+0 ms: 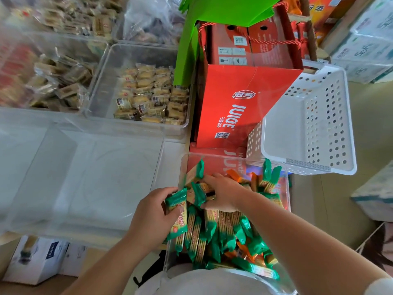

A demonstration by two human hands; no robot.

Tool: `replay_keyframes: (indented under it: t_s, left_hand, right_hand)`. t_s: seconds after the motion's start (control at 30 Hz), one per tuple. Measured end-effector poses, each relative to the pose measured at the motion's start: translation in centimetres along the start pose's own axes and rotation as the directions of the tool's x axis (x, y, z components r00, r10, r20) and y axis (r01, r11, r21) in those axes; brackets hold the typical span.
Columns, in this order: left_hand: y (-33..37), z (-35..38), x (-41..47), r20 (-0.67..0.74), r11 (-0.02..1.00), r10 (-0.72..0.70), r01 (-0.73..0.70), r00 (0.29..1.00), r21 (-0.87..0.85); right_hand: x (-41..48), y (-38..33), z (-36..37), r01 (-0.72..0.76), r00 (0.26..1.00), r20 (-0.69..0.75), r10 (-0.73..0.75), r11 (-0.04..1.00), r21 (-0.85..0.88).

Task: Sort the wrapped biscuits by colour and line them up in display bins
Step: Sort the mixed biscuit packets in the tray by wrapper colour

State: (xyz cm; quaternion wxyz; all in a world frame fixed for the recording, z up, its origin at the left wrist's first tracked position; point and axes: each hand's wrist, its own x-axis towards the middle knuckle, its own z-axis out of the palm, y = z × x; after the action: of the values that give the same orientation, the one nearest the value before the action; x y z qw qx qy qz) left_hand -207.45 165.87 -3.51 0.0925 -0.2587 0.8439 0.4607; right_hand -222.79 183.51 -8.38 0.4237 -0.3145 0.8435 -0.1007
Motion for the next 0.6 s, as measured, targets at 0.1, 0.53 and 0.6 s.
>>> replay_keyframes:
  t_s: [0.1, 0.53, 0.6]
  left_hand:
    - [0.4, -0.1, 0.2, -0.003, 1.000, 0.007, -0.007, 1.000, 0.011]
    - [1.3, 0.4, 1.1, 0.000, 0.999, 0.019, -0.019, 1.000, 0.038]
    - [1.1, 0.4, 1.2, -0.010, 0.999, 0.006, -0.006, 1.000, 0.032]
  right_hand:
    - [-1.0, -0.4, -0.2, 0.007, 1.000, 0.025, -0.006, 0.999, -0.052]
    - [-2.8, -0.1, 1.0, 0.018, 0.990, -0.141, 0.013, 0.977, 0.213]
    - [-1.2, 0.1, 0.5, -0.015, 0.987, -0.162, 0.026, 0.998, 0.066]
